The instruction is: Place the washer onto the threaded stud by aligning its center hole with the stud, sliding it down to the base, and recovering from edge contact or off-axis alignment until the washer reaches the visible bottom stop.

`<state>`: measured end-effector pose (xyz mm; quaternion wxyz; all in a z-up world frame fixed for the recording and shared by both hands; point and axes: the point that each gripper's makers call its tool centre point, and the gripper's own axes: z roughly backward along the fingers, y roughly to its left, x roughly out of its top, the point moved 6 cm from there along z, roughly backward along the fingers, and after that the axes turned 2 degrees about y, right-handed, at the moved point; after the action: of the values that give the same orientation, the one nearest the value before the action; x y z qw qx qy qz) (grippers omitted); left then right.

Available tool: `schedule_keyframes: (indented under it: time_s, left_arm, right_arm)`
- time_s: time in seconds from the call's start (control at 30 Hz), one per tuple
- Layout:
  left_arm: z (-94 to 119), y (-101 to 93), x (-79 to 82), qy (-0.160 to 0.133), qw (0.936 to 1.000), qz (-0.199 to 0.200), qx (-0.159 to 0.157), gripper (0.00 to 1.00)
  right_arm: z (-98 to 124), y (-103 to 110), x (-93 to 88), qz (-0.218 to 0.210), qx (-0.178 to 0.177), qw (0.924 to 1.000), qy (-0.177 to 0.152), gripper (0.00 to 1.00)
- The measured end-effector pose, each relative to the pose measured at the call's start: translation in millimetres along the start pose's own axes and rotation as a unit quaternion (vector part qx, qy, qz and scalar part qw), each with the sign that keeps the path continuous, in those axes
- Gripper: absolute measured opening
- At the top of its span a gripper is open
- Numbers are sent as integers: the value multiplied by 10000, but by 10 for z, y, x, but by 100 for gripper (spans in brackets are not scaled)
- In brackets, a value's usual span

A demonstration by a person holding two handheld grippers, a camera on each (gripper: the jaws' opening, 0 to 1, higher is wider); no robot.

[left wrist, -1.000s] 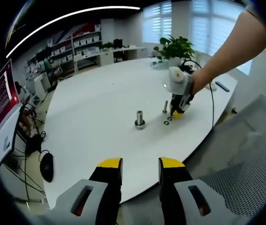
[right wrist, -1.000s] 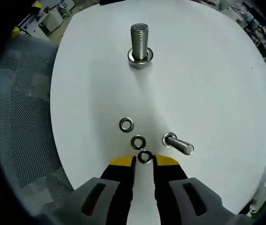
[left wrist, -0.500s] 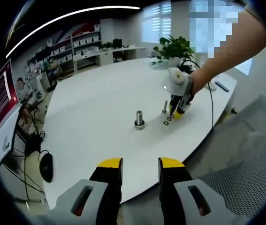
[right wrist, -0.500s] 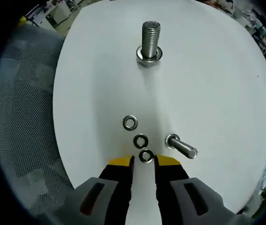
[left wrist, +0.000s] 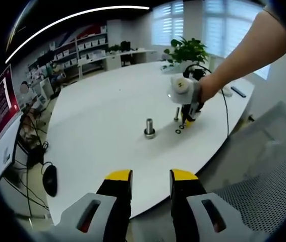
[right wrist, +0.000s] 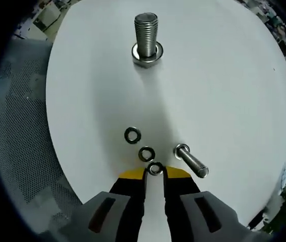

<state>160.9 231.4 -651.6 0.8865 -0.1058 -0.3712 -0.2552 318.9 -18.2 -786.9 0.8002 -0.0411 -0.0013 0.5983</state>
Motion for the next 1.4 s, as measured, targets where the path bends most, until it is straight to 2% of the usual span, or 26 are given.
schedule_keyframes:
  time_s: [0.2, 0.27, 0.37, 0.5, 0.63, 0.7, 0.83, 1.03, 1.3, 1.4]
  left_arm:
    - [3, -3, 12, -32, 10000, -7, -11, 28]
    - [3, -7, 16, -52, 10000, -13, -22, 28]
    - [9, -12, 25, -87, 10000, -12, -36, 28]
    - [-1, -17, 16, -42, 10000, -25, -61, 28]
    - [2, -21, 18, -64, 10000, -22, -71, 28]
    - [3, -21, 13, -52, 10000, -25, -65, 28]
    - [10, -14, 24, -104, 9999, 5, -59, 28]
    - [3, -18, 33, -107, 9999, -7, -92, 28]
    - [9, -17, 39, -156, 9998, 35, -110, 28]
    - [2, -29, 37, -129, 9998, 0, -153, 28]
  right_arm:
    - [10, 75, -1, -36, -267, 9995, 150, 15]
    - [27, 99, -6, 214, -391, 9989, 160, 15]
    - [23, 82, -5, 44, -460, 9989, 114, 14]
    - [29, 72, -33, -110, -514, 9986, -68, 14]
    - [28, 63, -85, -434, -575, 9961, -517, 14]
    - [34, 50, -113, -526, -538, 9951, -635, 14]
    - [27, 63, -182, -698, -469, 9949, -562, 13]
    - [151, 8, -234, -977, -422, 9913, -775, 13]
    - [348, -98, -147, -1153, -442, 9847, -1231, 14]
    - [377, -105, -160, -1137, -500, 9844, -1249, 14]
